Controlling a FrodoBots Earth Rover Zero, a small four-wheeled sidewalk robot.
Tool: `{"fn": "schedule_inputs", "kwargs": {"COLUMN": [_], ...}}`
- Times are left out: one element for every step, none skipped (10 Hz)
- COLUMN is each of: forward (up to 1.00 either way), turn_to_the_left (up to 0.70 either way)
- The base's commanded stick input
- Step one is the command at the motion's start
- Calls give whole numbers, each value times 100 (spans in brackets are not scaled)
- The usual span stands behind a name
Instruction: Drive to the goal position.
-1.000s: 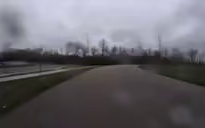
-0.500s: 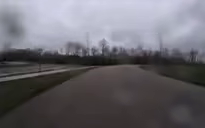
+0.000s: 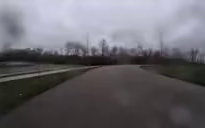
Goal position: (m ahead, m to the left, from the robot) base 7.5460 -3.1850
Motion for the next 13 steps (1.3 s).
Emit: {"fn": "schedule_inputs", "kwargs": {"forward": [70,70,70,70,70,70,70,70,70,70,70,70,70], "turn_to_the_left": [0,0,0,0,0,0,0,0,0,0,0,0,0]}}
